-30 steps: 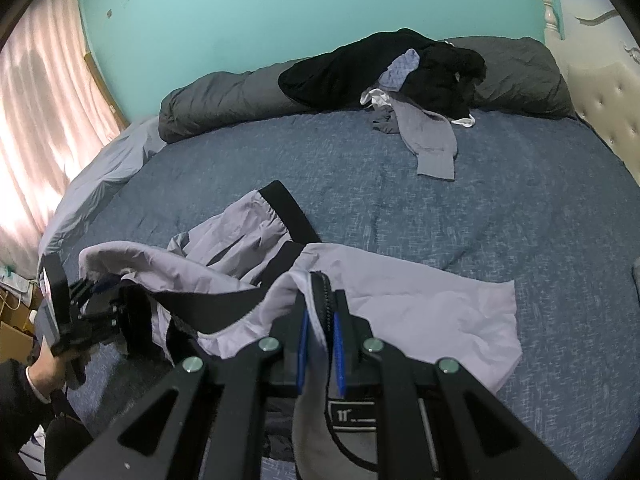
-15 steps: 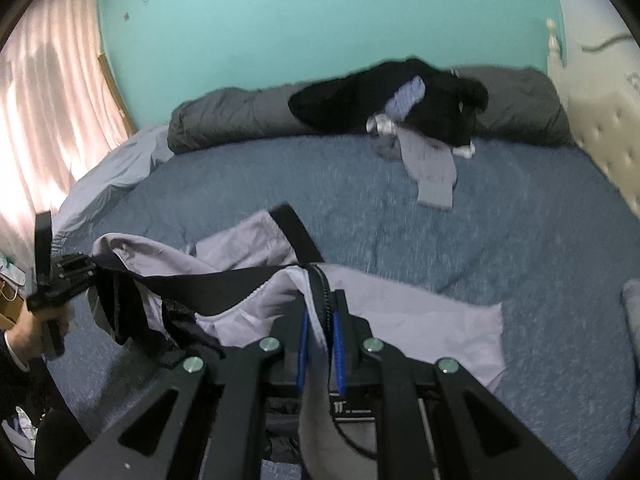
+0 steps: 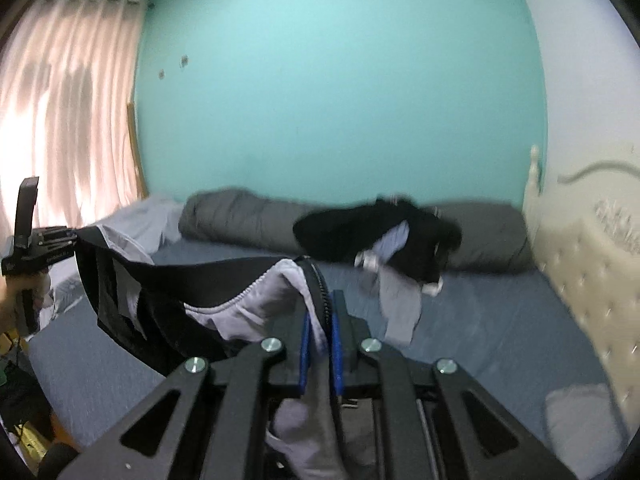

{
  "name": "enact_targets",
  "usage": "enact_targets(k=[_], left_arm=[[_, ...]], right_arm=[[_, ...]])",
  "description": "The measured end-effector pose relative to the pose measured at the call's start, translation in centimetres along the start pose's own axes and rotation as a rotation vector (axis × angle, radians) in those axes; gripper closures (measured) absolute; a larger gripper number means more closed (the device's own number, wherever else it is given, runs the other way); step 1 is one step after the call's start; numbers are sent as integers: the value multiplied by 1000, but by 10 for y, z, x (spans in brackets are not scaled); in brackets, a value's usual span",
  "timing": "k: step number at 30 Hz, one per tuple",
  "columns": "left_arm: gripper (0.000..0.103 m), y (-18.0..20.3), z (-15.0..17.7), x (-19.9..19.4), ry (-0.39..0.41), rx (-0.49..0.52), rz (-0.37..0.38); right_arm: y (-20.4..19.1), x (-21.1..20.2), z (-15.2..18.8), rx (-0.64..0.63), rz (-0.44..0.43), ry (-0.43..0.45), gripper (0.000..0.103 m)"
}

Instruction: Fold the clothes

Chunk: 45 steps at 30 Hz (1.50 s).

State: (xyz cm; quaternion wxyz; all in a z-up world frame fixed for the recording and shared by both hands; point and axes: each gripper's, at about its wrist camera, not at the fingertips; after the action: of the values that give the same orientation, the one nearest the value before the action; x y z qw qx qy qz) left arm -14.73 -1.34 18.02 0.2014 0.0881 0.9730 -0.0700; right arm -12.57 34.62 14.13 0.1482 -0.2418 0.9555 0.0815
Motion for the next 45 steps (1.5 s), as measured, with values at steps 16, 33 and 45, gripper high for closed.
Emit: enact_targets(k=[16, 33, 45], left_arm=[[95, -2, -173, -156, 218, 60, -45], [95, 4, -105, -155, 78, 78, -25], [95, 9, -63, -51, -43, 39, 12]], right_arm=[[2, -131, -159, -76, 100, 207, 95], [-7, -154, -108, -77, 79, 138, 95], [0, -67, -44, -47, 82, -34, 95]])
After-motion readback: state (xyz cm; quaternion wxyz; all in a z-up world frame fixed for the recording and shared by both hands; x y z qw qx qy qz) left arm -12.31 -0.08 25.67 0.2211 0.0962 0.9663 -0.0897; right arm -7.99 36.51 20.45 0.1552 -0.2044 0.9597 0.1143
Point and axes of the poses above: each gripper's, at about its wrist camera, not at the fingertips, and x roughly the way its jaws point, y to its right, z to its underside, and after that the axes turned 5 degrees about -x, right-handed
